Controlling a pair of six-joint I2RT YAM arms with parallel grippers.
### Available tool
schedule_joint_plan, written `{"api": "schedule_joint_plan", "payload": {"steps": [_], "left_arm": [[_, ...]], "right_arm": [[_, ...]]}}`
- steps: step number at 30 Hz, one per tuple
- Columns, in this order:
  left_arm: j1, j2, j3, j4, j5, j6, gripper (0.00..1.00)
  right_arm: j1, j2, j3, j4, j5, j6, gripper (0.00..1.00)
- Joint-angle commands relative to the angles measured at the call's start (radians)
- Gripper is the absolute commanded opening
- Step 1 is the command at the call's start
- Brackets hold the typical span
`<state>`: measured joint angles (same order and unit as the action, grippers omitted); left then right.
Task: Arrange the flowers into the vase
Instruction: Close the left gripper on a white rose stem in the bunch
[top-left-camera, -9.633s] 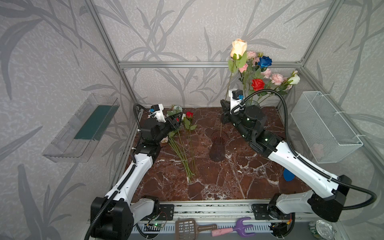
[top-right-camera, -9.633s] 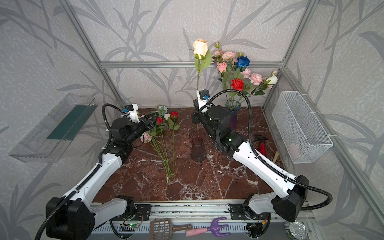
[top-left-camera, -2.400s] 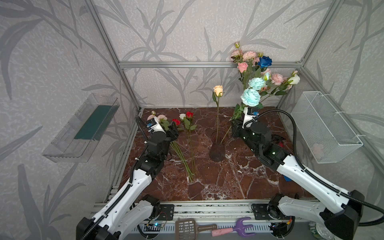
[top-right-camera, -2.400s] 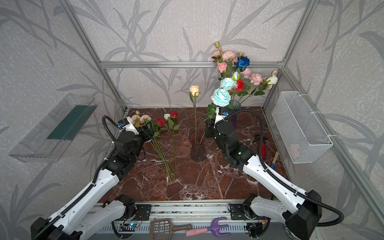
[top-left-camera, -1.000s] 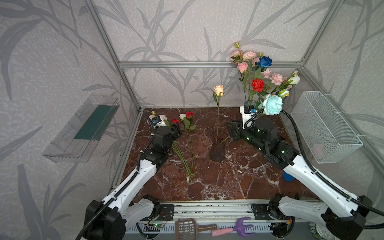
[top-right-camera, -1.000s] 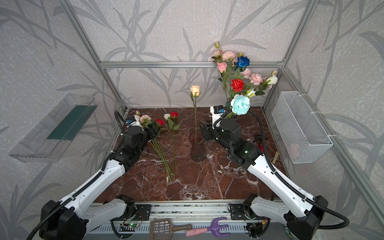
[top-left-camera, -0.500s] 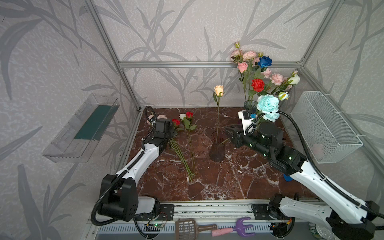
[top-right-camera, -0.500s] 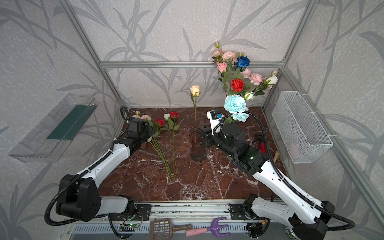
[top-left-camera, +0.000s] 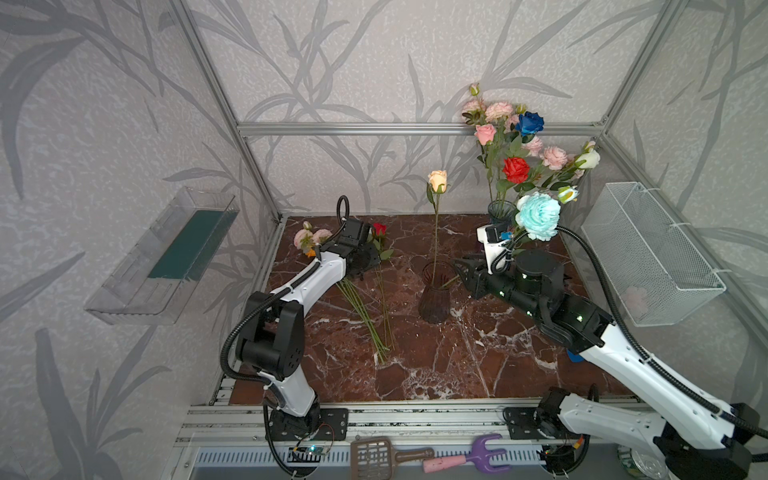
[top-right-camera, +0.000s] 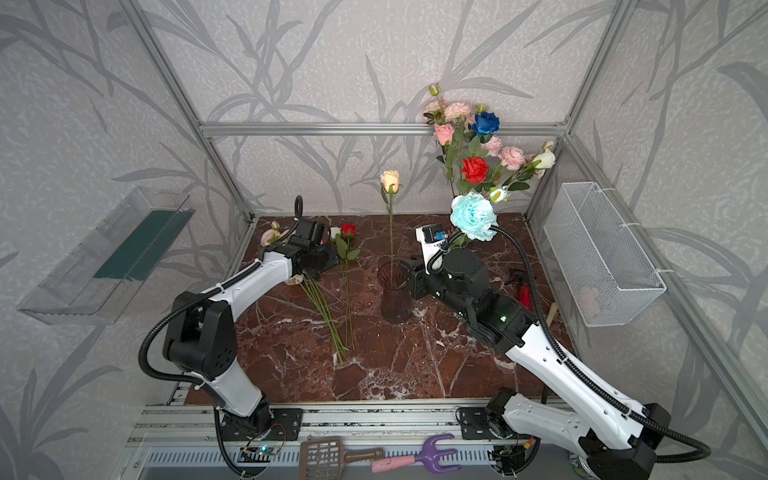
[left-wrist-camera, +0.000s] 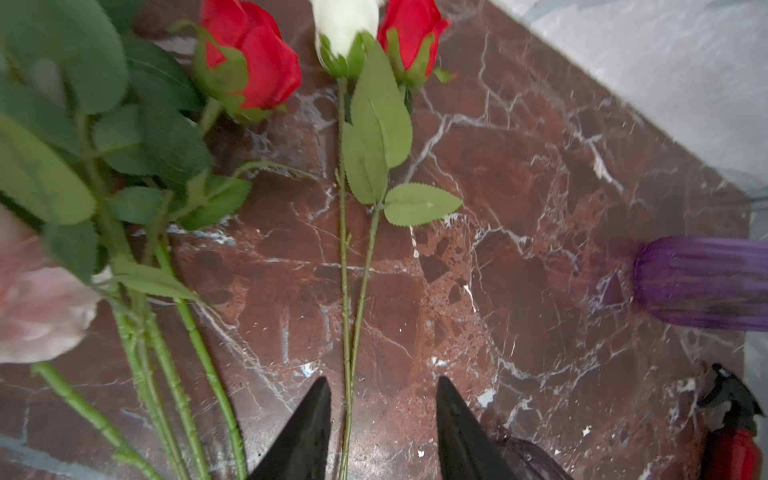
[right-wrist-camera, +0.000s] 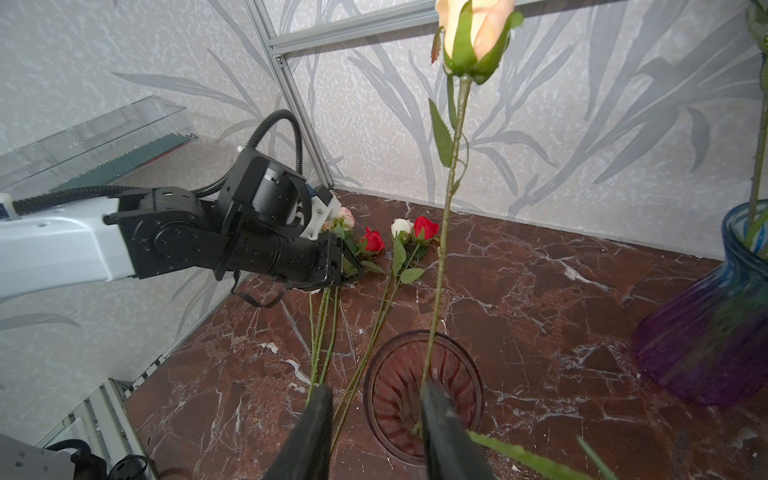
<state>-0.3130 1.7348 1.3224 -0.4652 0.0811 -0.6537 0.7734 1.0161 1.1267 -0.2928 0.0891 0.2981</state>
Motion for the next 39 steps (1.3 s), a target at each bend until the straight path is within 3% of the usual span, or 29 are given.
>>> {"api": "schedule_joint_plan", "payload": {"steps": [1,6,9,13,22,31,39], "left_arm": [[-0.023,0.018,0.042,-0.163,0.0,0.08,0.43],[-0.096,0.023,0.048,-0.207,-0.079,0.124,0.43],[-0.118,0.024,0.015,-0.222,-0.039,0.095,0.41],[-0.134,-0.033,-0.144,-0.145,-0.002,0.047,0.39],[-0.17,-0.116,-0.327,-0.038,0.068,0.055,0.38],[-0.187,-0.115,-0.304,-0.069,0.017,0.089,0.38],[-0.201,-0.02,-0.266,-0.06,0.006,0.121,0.29]], "right_arm": [[0.002,-0.029,-0.02,0.015,0.011,0.002,0.37],[0.002,-0.08,-0.071,0.025,0.017,0.023,0.37],[0.002,-0.118,-0.101,0.017,0.021,0.044,0.37],[0.003,-0.177,-0.16,0.018,0.026,0.071,0.37],[0.001,-0.248,-0.246,0.014,0.03,0.086,0.37],[0.001,-0.305,-0.289,-0.005,0.046,0.095,0.37],[0.001,-0.339,-0.299,-0.03,0.055,0.101,0.37]]}}
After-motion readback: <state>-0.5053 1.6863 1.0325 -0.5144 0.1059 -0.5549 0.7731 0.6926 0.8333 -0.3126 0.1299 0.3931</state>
